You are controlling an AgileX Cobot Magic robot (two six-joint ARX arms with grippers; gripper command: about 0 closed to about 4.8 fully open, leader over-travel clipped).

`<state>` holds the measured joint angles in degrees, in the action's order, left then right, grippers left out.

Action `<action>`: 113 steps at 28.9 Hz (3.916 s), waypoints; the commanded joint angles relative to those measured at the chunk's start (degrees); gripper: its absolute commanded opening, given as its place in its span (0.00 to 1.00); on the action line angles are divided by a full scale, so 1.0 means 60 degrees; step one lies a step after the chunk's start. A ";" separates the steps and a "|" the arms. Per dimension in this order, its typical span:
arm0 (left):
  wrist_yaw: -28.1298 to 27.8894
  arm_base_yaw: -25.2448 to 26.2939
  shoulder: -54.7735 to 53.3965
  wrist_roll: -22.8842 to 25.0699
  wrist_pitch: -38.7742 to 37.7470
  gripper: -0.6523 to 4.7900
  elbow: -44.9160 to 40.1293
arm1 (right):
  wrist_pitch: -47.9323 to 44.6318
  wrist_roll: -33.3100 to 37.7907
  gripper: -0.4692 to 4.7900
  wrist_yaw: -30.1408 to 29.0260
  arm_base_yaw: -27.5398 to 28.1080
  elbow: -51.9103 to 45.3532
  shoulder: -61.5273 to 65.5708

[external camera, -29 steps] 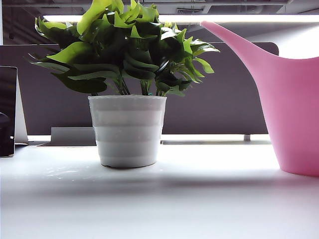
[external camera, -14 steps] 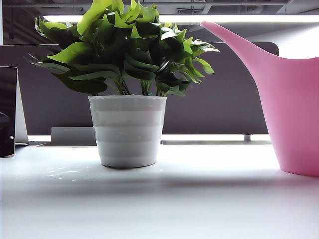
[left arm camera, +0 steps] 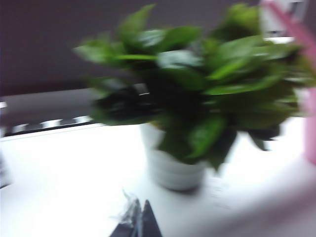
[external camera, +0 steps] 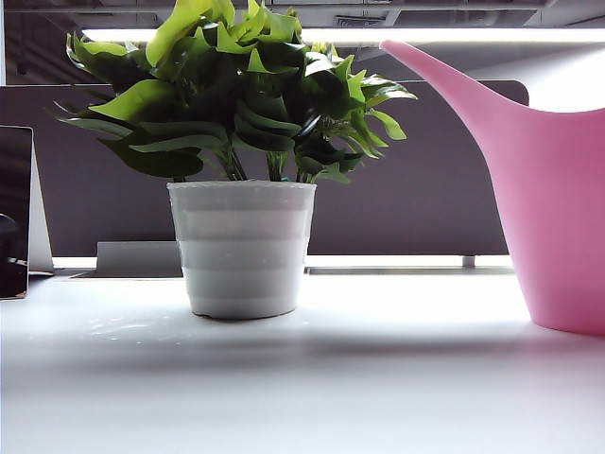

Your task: Pick up the watering can from the table, water the potted plant, and put the can back.

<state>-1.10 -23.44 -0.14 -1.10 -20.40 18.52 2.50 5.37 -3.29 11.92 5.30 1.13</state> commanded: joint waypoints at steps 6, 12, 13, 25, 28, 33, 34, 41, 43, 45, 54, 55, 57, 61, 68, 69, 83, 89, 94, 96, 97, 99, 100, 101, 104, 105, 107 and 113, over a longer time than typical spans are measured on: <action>-0.0033 0.1676 -0.0018 0.0007 0.0120 0.11 -0.0273 | -0.0226 0.0441 0.07 -0.1147 0.0000 0.0361 -0.0168; -0.0033 0.2630 -0.0018 0.0007 0.0124 0.11 -0.0557 | -0.0255 0.0761 0.07 -0.2524 0.0000 0.0357 -0.0168; -0.0029 0.2787 -0.0018 0.0007 0.0124 0.11 -0.0641 | -0.0270 0.0838 0.07 -0.2728 0.0000 0.0357 -0.0168; -0.0029 0.4229 -0.0018 0.0007 0.0098 0.11 -0.1647 | -0.0211 0.0856 0.07 -0.3151 -0.0004 0.0350 -0.0168; -0.0033 0.4521 -0.0018 0.0007 0.0087 0.11 -0.1745 | -0.0204 0.0856 0.07 -0.3118 -0.0193 0.0350 -0.0168; -0.0033 0.4765 -0.0018 0.0011 0.0051 0.11 -0.1770 | -0.0200 0.0856 0.07 -0.3151 -0.0270 0.0350 -0.0168; -0.0033 0.4765 -0.0018 0.0011 0.0051 0.11 -0.1807 | -0.0200 0.0856 0.07 -0.3151 -0.0262 0.0350 -0.0168; -0.0033 0.4765 -0.0018 0.0011 0.0062 0.11 -0.2208 | -0.0200 0.0856 0.07 -0.3151 -0.0270 0.0350 -0.0168; -0.0033 0.4761 -0.0018 0.0011 0.0062 0.11 -0.2452 | -0.0200 0.0856 0.07 -0.3151 -0.0270 0.0350 -0.0168; -0.0007 0.4765 -0.0007 0.0011 0.0284 0.11 -0.2539 | -0.0193 0.0856 0.07 -0.3151 -0.0270 0.0350 -0.0168; -0.0033 0.4765 -0.0018 0.0138 0.1206 0.11 -0.2816 | -0.0171 0.0856 0.07 -0.3155 -0.0270 0.0342 -0.0168; -0.0033 0.4765 -0.0015 0.0018 0.1774 0.11 -0.2969 | -0.0171 0.0856 0.07 -0.3151 -0.0270 0.0342 -0.0168; 0.0044 0.4761 -0.0015 -0.0204 0.2546 0.11 -0.3005 | -0.0168 0.0856 0.07 -0.3151 -0.0270 0.0342 -0.0168; 0.0033 0.4765 -0.0015 -0.0393 0.3974 0.11 -0.3005 | -0.0168 0.0856 0.07 -0.3151 -0.0270 0.0342 -0.0168; -0.0033 0.4743 -0.0015 -0.0408 0.5417 0.11 -0.3005 | -0.0171 0.0856 0.07 -0.3151 -0.0270 0.0342 -0.0168; -0.0033 0.4670 -0.0015 -0.0426 0.5388 0.11 -0.3005 | -0.0171 0.0856 0.07 -0.3151 -0.0270 0.0342 -0.0168; -0.0033 0.3923 -0.0015 -0.0379 0.3537 0.11 -0.3005 | -0.0168 0.0856 0.07 -0.3151 -0.0270 0.0342 -0.0168; -0.0033 0.3923 -0.0015 -0.0342 0.3275 0.11 -0.3005 | -0.0168 0.0856 0.07 -0.3151 -0.0270 0.0342 -0.0168; -0.0029 0.3923 -0.0015 -0.0131 0.3202 0.11 -0.3005 | -0.0168 0.0856 0.07 -0.3151 -0.0270 0.0342 -0.0168; -0.0033 0.3923 -0.0015 -0.0044 0.3133 0.11 -0.3005 | -0.0171 0.0856 0.07 -0.3151 -0.0270 0.0342 -0.0168; -0.0036 0.3923 -0.0015 0.0000 0.3129 0.11 -0.3005 | -0.0171 0.0856 0.07 -0.3151 -0.0270 0.0342 -0.0168; -0.0033 0.3923 -0.0015 0.0127 0.3133 0.11 -0.3005 | -0.0171 0.0856 0.07 -0.3151 -0.0270 0.0342 -0.0168; -0.0033 0.3923 -0.0015 0.0171 0.3133 0.11 -0.3005 | -0.0171 0.0856 0.07 -0.3151 -0.0270 0.0342 -0.0168; -0.0033 0.3927 -0.0015 0.0189 0.3129 0.11 -0.3005 | -0.0171 0.0856 0.07 -0.3151 -0.0270 0.0342 -0.0168; -0.0029 0.3923 -0.0015 0.0189 0.3126 0.11 -0.3005 | -0.0168 0.0856 0.07 -0.3151 -0.0270 0.0342 -0.0168; -0.0029 0.3923 -0.0015 0.0189 0.3126 0.11 -0.3005 | -0.0168 0.0856 0.07 -0.3151 -0.0270 0.0342 -0.0168; -0.0029 0.3923 -0.0015 0.0189 0.3133 0.11 -0.3005 | -0.0168 0.0856 0.07 -0.3151 -0.0270 0.0342 -0.0168; -0.0033 0.3923 -0.0015 0.0186 0.3257 0.11 -0.3005 | -0.0171 0.0856 0.07 -0.3151 -0.0270 0.0342 -0.0168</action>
<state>-1.30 0.12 -0.19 -0.05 -2.04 0.43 2.09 10.26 -22.17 10.35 7.25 0.12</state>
